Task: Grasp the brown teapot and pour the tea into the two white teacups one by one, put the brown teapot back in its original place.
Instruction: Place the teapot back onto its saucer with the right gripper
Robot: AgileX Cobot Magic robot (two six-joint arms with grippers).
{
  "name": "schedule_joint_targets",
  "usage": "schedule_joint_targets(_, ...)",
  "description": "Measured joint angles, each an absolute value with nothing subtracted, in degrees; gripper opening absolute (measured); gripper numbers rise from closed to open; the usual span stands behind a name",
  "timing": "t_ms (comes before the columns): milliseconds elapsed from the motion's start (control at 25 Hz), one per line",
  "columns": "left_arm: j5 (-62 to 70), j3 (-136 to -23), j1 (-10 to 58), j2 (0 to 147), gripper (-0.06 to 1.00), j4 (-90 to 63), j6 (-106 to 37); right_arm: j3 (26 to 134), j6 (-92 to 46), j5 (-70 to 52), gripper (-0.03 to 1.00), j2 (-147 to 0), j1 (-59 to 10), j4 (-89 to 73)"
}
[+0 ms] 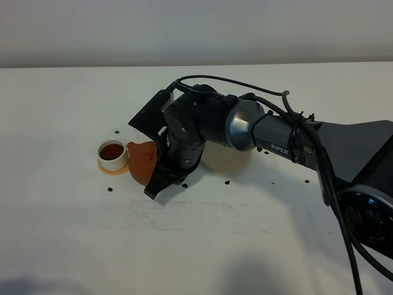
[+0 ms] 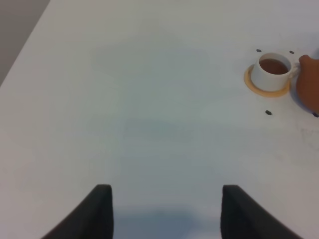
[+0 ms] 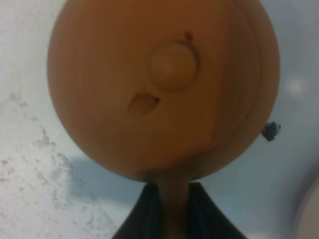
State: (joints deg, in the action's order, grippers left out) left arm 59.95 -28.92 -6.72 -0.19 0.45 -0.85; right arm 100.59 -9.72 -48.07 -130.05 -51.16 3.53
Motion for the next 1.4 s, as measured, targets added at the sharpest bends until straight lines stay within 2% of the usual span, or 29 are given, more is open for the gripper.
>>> schedule_joint_targets(600,59.93,-28.92,-6.72,-0.19,0.5,0.45,-0.85,100.13,-9.66,-52.71,0.09,-122.24,-50.38,5.31)
schedule_joint_targets(1400,59.93,-28.92,-6.72,-0.19,0.5,0.45,-0.85,99.7,-8.65,-57.31,0.09,-122.18,-38.64,4.34)
